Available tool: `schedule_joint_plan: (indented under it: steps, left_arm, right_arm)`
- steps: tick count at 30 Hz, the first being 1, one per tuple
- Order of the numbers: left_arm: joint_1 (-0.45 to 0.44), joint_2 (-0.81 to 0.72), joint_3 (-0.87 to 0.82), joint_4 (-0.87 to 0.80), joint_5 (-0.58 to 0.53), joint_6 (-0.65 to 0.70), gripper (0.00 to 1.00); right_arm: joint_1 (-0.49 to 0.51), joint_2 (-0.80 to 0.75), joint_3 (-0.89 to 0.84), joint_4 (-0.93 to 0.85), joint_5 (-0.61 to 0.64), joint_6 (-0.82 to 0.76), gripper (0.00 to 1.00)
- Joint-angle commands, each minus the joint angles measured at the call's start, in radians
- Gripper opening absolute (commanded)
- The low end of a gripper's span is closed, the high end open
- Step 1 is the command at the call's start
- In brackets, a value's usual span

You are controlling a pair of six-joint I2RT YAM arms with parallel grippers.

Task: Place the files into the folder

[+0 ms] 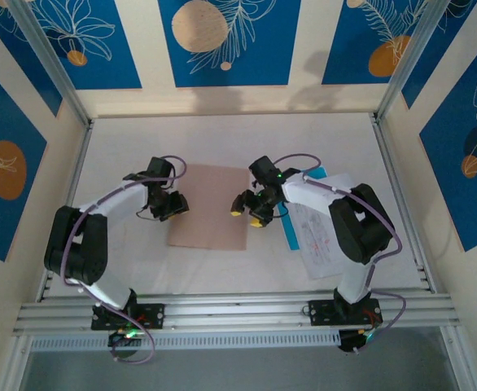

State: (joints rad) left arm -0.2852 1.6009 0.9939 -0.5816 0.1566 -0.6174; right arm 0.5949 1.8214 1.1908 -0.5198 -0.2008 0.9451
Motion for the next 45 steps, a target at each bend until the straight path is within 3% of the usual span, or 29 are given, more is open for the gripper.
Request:
schedule_joint_plan:
  steps: [1, 14, 25, 34, 45]
  left_arm:
    - [0.005, -0.063, -0.007, -0.038, 0.02, -0.004, 0.45]
    - [-0.058, -0.362, -0.283, 0.042, 0.152, -0.364, 0.55]
    - [-0.182, -0.537, -0.519, 0.274, 0.103, -0.766, 0.59]
    - [-0.203, -0.58, -0.663, 0.462, 0.064, -0.924, 0.61]
    - [-0.221, -0.57, -0.728, 0.618, 0.027, -1.001, 0.57]
  right_arm:
    - [0.006, 0.04, 0.041, -0.006, -0.028, 0.01, 0.65]
    - [0.036, 0.163, 0.151, -0.076, 0.011, -0.012, 0.62]
    - [0.045, 0.129, 0.123, -0.106, 0.056, -0.042, 0.6]
    - [0.054, 0.114, 0.103, -0.102, 0.057, -0.052, 0.6]
    - [0.069, 0.178, 0.129, -0.132, 0.071, -0.052, 0.6]
